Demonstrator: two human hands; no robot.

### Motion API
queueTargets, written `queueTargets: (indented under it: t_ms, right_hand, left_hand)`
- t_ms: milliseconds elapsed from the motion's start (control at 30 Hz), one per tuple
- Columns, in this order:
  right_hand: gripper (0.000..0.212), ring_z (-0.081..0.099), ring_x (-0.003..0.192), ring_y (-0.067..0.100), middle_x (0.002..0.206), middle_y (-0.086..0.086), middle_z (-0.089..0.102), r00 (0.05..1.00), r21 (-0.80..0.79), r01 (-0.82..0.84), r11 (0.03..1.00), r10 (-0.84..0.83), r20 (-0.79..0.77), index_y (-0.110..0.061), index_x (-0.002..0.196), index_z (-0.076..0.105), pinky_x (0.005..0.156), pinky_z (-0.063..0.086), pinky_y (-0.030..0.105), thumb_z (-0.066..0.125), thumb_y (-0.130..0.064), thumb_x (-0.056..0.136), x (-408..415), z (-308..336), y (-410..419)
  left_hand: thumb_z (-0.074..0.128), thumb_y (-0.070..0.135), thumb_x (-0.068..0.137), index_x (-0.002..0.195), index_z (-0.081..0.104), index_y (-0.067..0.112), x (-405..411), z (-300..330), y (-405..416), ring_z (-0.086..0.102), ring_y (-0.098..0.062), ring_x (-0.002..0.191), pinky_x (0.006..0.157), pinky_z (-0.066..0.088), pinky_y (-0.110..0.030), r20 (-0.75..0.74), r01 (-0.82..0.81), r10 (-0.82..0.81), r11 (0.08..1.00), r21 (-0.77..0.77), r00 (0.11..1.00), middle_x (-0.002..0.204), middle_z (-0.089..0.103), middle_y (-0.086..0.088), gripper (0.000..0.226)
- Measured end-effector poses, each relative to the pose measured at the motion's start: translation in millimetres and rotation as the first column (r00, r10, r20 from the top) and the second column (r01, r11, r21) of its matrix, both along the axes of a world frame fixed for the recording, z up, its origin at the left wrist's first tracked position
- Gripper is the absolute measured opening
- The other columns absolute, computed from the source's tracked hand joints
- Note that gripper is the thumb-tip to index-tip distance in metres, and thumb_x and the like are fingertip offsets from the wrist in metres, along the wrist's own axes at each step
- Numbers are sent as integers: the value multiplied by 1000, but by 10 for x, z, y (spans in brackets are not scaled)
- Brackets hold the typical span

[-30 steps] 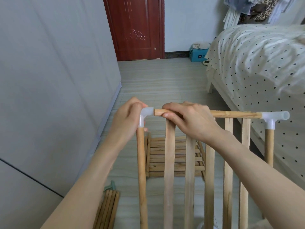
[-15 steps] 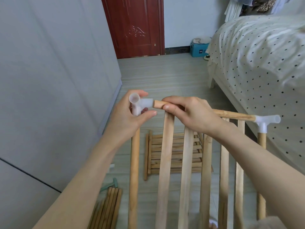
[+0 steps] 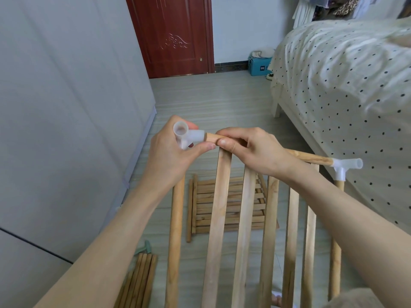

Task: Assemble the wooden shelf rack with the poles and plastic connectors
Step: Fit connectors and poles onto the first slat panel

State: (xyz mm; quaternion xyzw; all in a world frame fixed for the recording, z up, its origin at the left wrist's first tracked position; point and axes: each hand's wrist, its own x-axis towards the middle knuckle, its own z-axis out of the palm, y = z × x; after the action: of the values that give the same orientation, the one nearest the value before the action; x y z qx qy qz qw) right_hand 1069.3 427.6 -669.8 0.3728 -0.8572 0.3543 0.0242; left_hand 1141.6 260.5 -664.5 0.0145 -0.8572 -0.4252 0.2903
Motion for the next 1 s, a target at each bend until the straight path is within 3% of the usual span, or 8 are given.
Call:
queueTargets:
  t_ms: [133, 367, 533, 800, 900, 1000]
  right_hand:
    - [28, 52, 69, 6, 73, -8, 61, 999, 39, 34, 999, -33, -8, -37, 100, 62, 67, 39, 27, 39, -52, 93, -9, -59, -10]
    - [28, 50, 66, 4, 69, -13, 57, 995, 85, 88, 992, -84, -47, -39, 102, 61, 67, 35, 28, 38, -53, 93, -12, -106, 40]
    - [29, 52, 70, 8, 75, -10, 62, 996, 85, 63, 994, -58, -61, -38, 105, 62, 69, 42, 31, 39, -52, 93, 6, -86, 27]
    - [28, 51, 68, 7, 73, -10, 59, 995, 78, 58, 995, -52, -82, -37, 107, 60, 65, 36, 28, 40, -51, 94, -2, -122, 12]
    - [30, 54, 74, 10, 80, -11, 63, 995, 96, 49, 994, -40, -92, -36, 111, 58, 68, 40, 30, 41, -51, 93, 17, -147, -7]
    - [38, 58, 86, 12, 92, -12, 65, 998, 128, 38, 991, -32, -47, -36, 121, 55, 76, 44, 31, 48, -54, 89, 8, -196, -9]
  left_hand:
    - [82, 27, 68, 78, 50, 28, -22, -34, 39, 48, 12, 66, 58, 36, -5, -16, -38, 37, 997, -74, 999, 71, 53, 15, 34]
    - [78, 28, 73, 88, 44, 23, -73, -163, -17, 46, 13, 76, 63, 34, -4, 12, 7, -4, 974, -226, 1000, 76, 48, 15, 38]
    - [81, 33, 68, 84, 45, 22, -74, -186, -37, 45, 14, 70, 59, 33, -5, -23, -36, 32, 972, -233, 999, 71, 47, 16, 41]
    - [80, 30, 70, 88, 43, 27, -53, -191, -43, 47, 16, 77, 64, 34, -1, -27, 1, -7, 976, -219, 1000, 78, 49, 19, 42]
    - [78, 46, 66, 89, 39, 37, 21, -203, -74, 54, 6, 82, 66, 38, -6, 70, 87, -79, 988, -125, 994, 88, 54, 18, 46]
    - [65, 68, 67, 87, 47, 41, 110, -215, -99, 58, 0, 82, 71, 43, -15, 193, 173, -193, 978, 114, 962, 86, 59, 19, 38]
